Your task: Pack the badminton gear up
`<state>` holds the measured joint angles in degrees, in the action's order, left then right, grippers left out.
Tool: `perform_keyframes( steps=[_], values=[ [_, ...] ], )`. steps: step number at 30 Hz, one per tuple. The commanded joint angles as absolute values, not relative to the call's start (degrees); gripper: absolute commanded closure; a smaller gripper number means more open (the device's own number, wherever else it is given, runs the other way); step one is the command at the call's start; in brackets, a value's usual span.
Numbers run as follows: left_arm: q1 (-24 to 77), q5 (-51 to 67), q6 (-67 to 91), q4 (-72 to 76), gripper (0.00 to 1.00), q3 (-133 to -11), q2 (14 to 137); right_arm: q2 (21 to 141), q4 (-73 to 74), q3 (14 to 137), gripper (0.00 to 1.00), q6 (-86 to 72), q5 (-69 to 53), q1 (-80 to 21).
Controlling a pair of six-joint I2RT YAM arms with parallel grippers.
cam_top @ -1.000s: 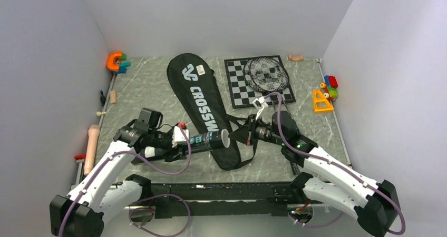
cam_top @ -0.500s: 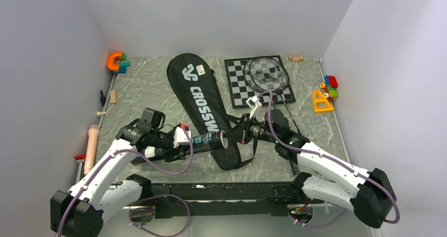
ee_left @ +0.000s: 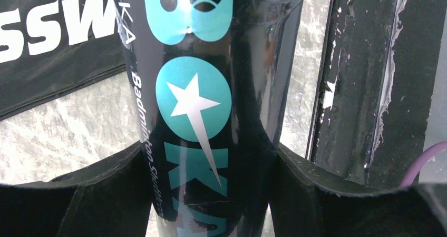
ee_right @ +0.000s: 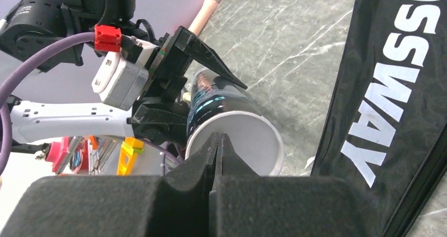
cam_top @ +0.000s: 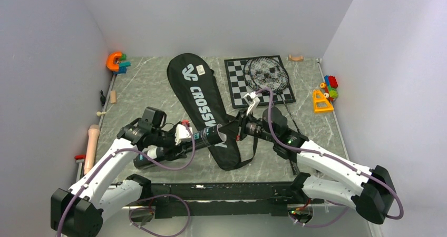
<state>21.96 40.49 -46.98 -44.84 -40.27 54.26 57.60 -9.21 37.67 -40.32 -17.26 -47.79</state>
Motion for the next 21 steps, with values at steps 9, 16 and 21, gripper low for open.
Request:
perform_keyframes(
  steps=[9, 16, 21],
  values=[
    [23.20, 48.63, -39.10, -33.78, 1.00, -49.42, 52.56, 51.84, -5.91, 32.61, 1.00, -40.88, -17.31, -50.27],
    [18.75, 36.36, -34.17, -37.93, 1.00, -53.80, 54.17, 44.84, 5.21, 39.35, 0.09, -38.24, -0.43, -48.06],
    [6.07, 32.96, -28.66, -38.35, 1.00, -57.13, 60.63, 45.17, 13.21, 46.55, 0.03, -34.91, -0.22, -39.27]
  ],
)
